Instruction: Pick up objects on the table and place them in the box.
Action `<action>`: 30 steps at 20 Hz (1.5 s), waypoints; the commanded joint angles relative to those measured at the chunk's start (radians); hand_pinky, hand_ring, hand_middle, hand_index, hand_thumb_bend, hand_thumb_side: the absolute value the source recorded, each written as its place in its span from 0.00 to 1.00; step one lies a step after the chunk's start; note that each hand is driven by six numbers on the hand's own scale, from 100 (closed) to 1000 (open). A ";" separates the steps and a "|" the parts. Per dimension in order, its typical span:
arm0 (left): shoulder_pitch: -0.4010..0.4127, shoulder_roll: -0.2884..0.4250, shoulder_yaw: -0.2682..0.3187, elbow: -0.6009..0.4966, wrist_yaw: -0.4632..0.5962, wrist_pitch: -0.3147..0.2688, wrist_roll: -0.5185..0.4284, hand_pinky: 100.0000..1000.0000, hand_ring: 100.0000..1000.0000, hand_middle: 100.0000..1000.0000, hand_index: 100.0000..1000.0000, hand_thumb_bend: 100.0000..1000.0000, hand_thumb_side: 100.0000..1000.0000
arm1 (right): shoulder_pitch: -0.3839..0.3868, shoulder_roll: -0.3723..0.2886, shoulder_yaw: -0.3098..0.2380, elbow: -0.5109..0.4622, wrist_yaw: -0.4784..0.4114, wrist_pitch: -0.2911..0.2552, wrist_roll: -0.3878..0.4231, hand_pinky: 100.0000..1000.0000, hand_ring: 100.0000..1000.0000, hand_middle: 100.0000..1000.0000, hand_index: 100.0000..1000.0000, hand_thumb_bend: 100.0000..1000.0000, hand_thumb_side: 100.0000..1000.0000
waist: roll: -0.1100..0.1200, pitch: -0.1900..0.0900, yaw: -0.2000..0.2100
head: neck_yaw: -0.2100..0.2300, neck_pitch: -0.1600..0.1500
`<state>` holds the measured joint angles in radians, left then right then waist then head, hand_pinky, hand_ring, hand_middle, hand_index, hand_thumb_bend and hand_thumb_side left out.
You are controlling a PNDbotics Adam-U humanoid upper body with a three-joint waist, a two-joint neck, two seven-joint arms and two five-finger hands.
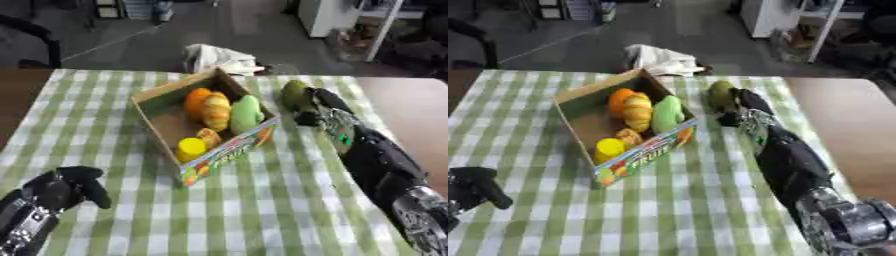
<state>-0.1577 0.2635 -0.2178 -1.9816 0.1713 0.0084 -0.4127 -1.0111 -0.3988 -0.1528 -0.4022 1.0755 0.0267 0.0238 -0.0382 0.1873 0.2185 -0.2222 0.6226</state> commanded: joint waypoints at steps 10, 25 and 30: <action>-0.004 0.012 0.011 -0.018 -0.002 0.000 0.006 0.64 0.53 0.51 0.76 0.00 0.74 | -0.108 -0.042 -0.088 -0.155 0.009 -0.046 -0.024 0.66 0.42 0.14 0.34 0.00 0.28 | 0.006 -0.018 -0.012 | 0.016 -0.005; -0.004 0.011 0.011 -0.018 0.004 -0.003 0.007 0.64 0.53 0.51 0.76 0.00 0.73 | -0.055 0.101 0.135 -0.489 -0.200 -0.257 -0.203 0.67 0.42 0.16 0.37 0.00 0.32 | 0.014 -0.023 -0.018 | 0.009 -0.001; -0.006 0.008 0.008 -0.018 0.006 -0.004 0.003 0.64 0.53 0.51 0.76 0.00 0.73 | -0.048 0.171 0.188 -0.482 -0.204 -0.329 -0.138 0.69 0.45 0.21 0.42 0.00 0.23 | 0.019 -0.022 -0.013 | 0.001 0.002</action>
<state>-0.1546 0.2635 -0.2121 -1.9816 0.1750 0.0065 -0.4065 -1.0377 -0.2289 0.0260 -0.8636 0.8761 -0.2834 -0.1254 -0.0242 0.1834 0.2048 -0.2170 0.6238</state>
